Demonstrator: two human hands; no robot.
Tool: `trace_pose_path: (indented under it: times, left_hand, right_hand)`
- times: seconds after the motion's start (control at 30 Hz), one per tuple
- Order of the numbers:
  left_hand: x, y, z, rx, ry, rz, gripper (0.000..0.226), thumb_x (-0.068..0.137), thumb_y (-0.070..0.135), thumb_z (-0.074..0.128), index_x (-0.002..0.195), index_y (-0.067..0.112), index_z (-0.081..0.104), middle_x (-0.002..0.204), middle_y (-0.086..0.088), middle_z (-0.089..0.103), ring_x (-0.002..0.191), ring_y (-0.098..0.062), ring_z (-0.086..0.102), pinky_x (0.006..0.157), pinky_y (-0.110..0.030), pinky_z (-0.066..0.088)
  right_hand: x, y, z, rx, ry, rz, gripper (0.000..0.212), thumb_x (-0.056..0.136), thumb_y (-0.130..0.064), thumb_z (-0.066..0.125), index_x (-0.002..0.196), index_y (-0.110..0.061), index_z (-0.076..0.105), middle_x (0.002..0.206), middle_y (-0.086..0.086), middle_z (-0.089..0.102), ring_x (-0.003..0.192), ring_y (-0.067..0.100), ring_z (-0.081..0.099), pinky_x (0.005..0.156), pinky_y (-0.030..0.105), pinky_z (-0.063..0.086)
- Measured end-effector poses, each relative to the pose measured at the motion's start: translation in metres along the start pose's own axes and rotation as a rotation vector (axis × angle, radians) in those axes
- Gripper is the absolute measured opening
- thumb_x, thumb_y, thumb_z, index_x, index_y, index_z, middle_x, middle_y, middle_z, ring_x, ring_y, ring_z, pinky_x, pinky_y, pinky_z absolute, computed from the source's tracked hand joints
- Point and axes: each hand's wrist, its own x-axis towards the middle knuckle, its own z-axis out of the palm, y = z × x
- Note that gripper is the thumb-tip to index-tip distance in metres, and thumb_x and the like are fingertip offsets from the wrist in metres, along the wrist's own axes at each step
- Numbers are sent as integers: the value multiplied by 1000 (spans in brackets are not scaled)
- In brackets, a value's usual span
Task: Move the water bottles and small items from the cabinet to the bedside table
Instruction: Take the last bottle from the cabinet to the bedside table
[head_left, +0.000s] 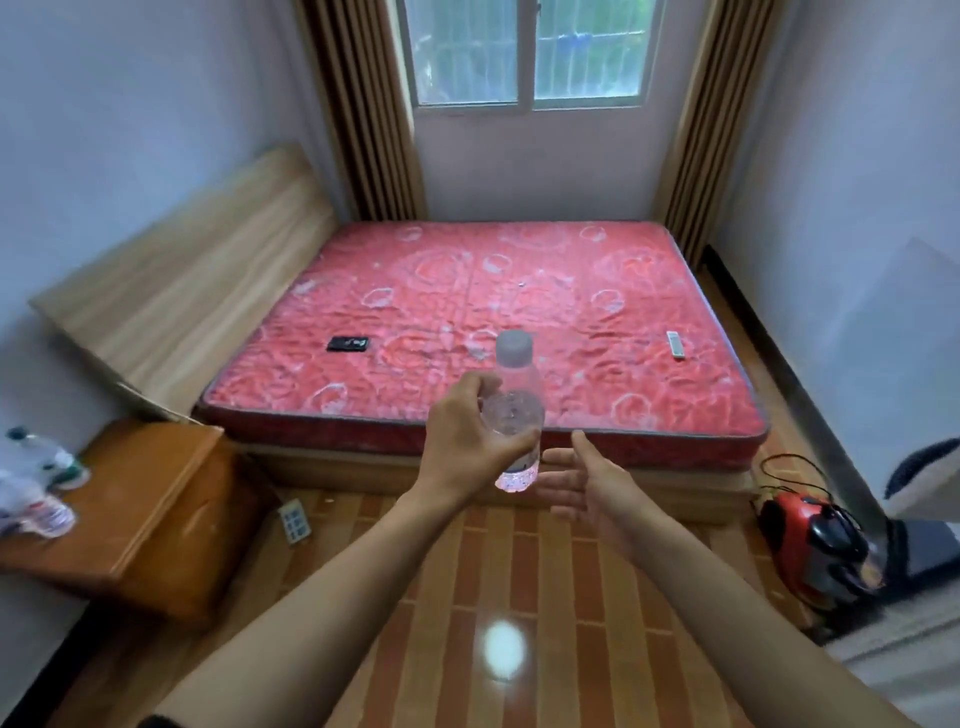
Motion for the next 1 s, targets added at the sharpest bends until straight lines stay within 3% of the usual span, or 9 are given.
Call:
trace_pose_path:
  times: [0.2, 0.37, 0.53, 0.67, 1.0]
  left_hand:
    - [18, -30, -60, 156, 202, -119, 57, 63, 41, 84, 108, 15, 60, 95, 4, 64, 84, -13, 62, 73, -35, 53]
    - [15, -60, -115, 194, 335, -223, 58, 65, 43, 86, 110, 18, 59, 100, 7, 66, 90, -9, 64, 77, -35, 56]
    - [18, -108, -170, 225, 412, -317, 59, 62, 38, 91, 109, 21, 60, 99, 11, 64, 90, -6, 61, 77, -14, 49]
    - [19, -154, -222, 222, 463, -359, 60, 61, 40, 91, 109, 22, 60, 99, 12, 63, 89, -5, 60, 76, -10, 47]
    - [31, -254, -330, 199, 530, -414, 63, 64, 41, 90, 115, 21, 59, 106, 10, 65, 96, -8, 61, 82, -19, 51]
  right_hand:
    - [58, -28, 69, -77, -236, 16, 57, 99, -57, 31, 117, -14, 64, 106, 10, 74, 102, 26, 67, 87, 40, 50]
    - [89, -37, 136, -113, -356, 72, 58, 101, -54, 31, 116, -10, 65, 105, 11, 74, 94, 26, 67, 76, 36, 50]
    - [117, -43, 214, -188, -457, 112, 61, 100, -57, 32, 117, -7, 64, 114, 20, 70, 91, 27, 63, 72, 35, 49]
    - [135, -45, 283, -232, -491, 121, 63, 99, -60, 31, 115, -10, 66, 113, 18, 71, 95, 29, 64, 80, 40, 50]
    - [182, -50, 434, -309, -527, 116, 64, 97, -63, 33, 115, -11, 66, 106, 15, 73, 92, 29, 68, 75, 39, 51]
